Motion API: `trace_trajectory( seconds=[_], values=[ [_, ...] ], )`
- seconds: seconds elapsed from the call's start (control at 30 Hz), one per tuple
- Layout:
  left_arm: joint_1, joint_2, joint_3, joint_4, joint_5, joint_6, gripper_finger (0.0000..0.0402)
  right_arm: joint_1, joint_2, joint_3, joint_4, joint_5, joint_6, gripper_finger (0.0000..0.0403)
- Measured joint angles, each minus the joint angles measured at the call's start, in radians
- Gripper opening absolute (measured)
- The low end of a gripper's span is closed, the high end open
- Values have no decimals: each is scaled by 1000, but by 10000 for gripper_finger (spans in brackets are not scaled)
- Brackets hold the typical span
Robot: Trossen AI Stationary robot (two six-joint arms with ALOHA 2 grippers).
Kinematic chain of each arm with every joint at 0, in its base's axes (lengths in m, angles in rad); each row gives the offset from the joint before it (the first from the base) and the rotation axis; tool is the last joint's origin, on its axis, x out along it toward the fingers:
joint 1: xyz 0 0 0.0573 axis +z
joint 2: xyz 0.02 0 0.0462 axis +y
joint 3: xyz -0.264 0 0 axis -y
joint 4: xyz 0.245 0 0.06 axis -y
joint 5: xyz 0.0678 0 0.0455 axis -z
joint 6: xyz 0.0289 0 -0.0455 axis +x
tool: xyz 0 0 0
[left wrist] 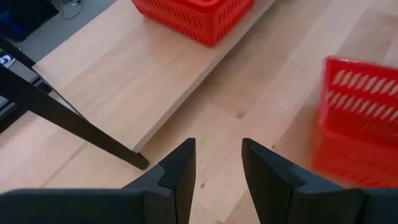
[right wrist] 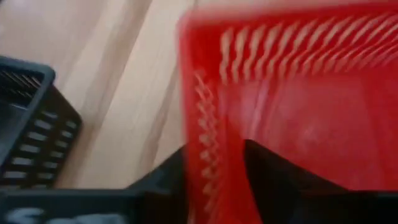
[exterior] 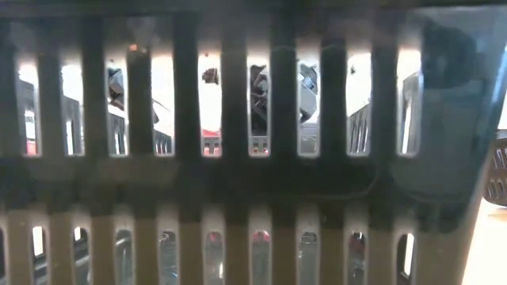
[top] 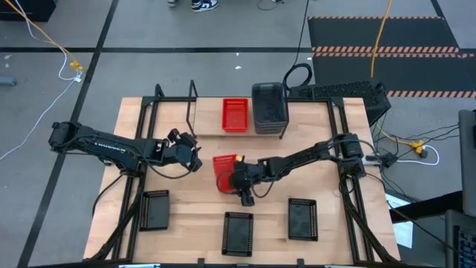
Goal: Stack baskets on shelf by color
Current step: Stack the red bin on top of the red bins on the shelf
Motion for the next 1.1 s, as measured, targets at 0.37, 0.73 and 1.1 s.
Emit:
trace_trajectory(
  seconds=[0.37,0.73,1.1],
  values=[
    [3,0,0,-1,-1,18,134,-42,-198,41,-222,-155,-138,3],
    [11,0,0,21,-2,18,134,-224,-482,201,-300,110,-409,1],
    [31,0,0,54,-4,25,134,-487,-264,198,-222,8,-397,1]
  ],
)
